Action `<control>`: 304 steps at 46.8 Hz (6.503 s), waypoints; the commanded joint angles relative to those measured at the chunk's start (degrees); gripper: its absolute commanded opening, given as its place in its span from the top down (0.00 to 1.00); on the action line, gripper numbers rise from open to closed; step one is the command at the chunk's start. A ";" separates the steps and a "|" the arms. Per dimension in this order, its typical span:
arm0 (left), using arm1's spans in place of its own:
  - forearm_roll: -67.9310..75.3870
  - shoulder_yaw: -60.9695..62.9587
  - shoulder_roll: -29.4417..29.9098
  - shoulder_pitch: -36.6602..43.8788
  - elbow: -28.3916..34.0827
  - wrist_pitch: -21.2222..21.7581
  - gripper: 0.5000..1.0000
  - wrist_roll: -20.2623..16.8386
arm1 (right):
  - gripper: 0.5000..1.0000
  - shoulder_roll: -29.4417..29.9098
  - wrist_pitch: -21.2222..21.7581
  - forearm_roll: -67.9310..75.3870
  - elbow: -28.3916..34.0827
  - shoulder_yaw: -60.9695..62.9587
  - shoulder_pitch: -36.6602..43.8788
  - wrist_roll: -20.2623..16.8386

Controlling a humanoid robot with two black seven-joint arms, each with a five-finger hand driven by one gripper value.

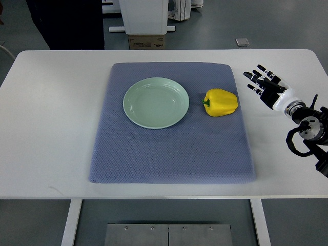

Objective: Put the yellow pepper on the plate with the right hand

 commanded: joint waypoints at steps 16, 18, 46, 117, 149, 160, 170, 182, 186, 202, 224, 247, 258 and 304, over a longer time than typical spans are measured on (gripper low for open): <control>-0.01 0.08 0.00 0.25 0.00 -0.48 0.00 -0.01 | 0.00 0.14 -0.09 -0.01 -0.45 0.00 -0.09 0.96; -0.09 0.08 0.00 0.25 0.00 -0.48 0.00 -0.01 | 0.00 0.23 -0.09 -0.01 -0.54 0.00 -0.18 1.75; -0.01 0.08 0.00 1.22 0.00 -0.57 0.00 -0.01 | 0.00 1.19 -0.70 -0.10 -0.72 -0.09 1.14 13.27; -0.09 0.08 0.00 1.22 0.00 -0.66 0.00 -0.01 | 0.00 -14.10 -0.61 -24.71 22.66 -17.30 8.51 17.66; -0.01 0.08 0.00 1.22 -0.09 -0.66 0.00 -0.01 | 0.00 -11.20 -14.67 -33.06 22.31 -59.32 28.12 20.21; -0.09 0.08 0.00 1.22 -0.09 -0.66 0.00 -0.01 | 0.03 -7.42 -18.89 -33.06 21.17 -62.93 28.21 19.77; -0.09 0.08 0.00 1.22 -0.09 -0.66 0.00 -0.01 | 0.04 -5.84 -19.42 -32.97 18.71 -63.02 27.68 18.81; -0.09 0.08 0.00 1.22 -0.09 -0.66 0.00 -0.01 | 0.16 -2.32 -20.39 -32.97 14.22 -67.41 27.42 19.16; -0.09 0.08 0.00 1.22 -0.09 -0.66 0.00 -0.01 | 0.22 -2.06 -20.39 -32.97 14.22 -67.77 27.33 19.16; -0.09 0.08 0.00 1.22 0.00 -0.66 0.00 -0.01 | 1.00 2.42 -20.83 -32.71 8.86 -69.44 27.15 19.33; -0.09 0.08 0.00 1.22 0.00 -0.66 0.00 -0.01 | 1.00 2.42 -22.67 -30.95 8.60 -68.73 27.68 22.32; -0.09 0.08 0.00 1.22 -0.09 -0.66 0.00 -0.01 | 1.00 7.96 -22.59 -30.34 8.77 -66.80 30.76 21.36; -0.09 0.08 0.00 1.22 -0.09 -0.66 0.00 -0.01 | 1.00 12.53 -22.59 -28.67 8.60 -65.83 31.28 19.33; -0.09 0.08 0.00 1.22 -0.09 -0.66 0.00 -0.01 | 0.04 15.96 -25.39 -27.35 6.93 -65.30 28.12 17.31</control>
